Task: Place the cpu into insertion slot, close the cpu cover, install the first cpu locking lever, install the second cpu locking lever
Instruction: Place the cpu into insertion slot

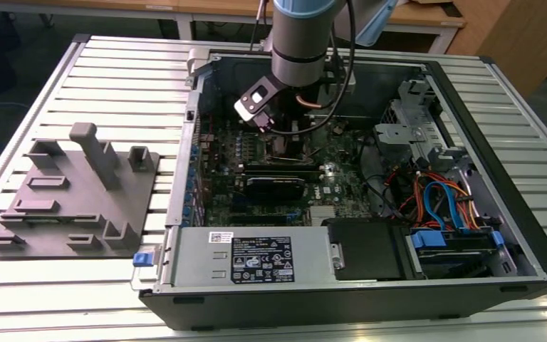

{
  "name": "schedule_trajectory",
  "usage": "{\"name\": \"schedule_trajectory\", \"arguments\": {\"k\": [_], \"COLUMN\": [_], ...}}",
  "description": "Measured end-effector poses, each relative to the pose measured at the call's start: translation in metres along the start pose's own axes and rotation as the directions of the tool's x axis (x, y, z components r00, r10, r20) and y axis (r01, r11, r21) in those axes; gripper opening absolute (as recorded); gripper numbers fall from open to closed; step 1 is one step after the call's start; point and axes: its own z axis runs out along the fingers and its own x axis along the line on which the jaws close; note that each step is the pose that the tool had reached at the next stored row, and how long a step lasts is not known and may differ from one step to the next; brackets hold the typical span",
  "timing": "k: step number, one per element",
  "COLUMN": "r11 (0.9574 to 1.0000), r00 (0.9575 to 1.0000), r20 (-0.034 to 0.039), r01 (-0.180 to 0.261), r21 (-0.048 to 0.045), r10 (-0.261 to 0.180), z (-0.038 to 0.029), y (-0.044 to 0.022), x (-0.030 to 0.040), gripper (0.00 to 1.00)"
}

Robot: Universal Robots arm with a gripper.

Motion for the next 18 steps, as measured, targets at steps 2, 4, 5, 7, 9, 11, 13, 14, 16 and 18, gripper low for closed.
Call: {"name": "schedule_trajectory", "arguments": {"k": [2,4,5,7,9,11,13,14,16,18], "r11": [1.0,1.0,1.0,1.0,1.0,1.0,1.0,1.0,1.0,1.0], "r00": [1.0,1.0,1.0,1.0,1.0,1.0,1.0,1.0,1.0,1.0], "r20": [0.0,0.0,0.0,-0.0002,-0.0001,-0.0001,0.0,-0.0001,0.0,-0.0001], "r01": [0.0,0.0,0.0,0.0,0.0,0.0,0.0,0.0,0.0,0.0], "r21": [0.0,0.0,0.0,-0.0001,0.0,-0.0001,0.0,0.0,0.0,-0.0001], "r10": [0.0,0.0,0.0,0.0,0.0,0.0,0.0,0.0,0.0,0.0], "z": [0.0009,0.001,0.001,0.0011,0.0011,0.0015,0.002,0.0023,0.0027,0.0033], "y": [0.0,0.0,-0.0001,-0.0007,-0.0008,-0.0009,-0.0011,-0.0011,-0.0011,-0.0011], "x": [-0.0001,-0.0001,-0.0001,0.0,-0.0001,-0.0003,-0.0003,-0.0003,-0.0003,-0.0003], "gripper": [0.54,0.54,0.54,0.54,0.54,0.54,0.54,0.54,0.54,0.54]}}
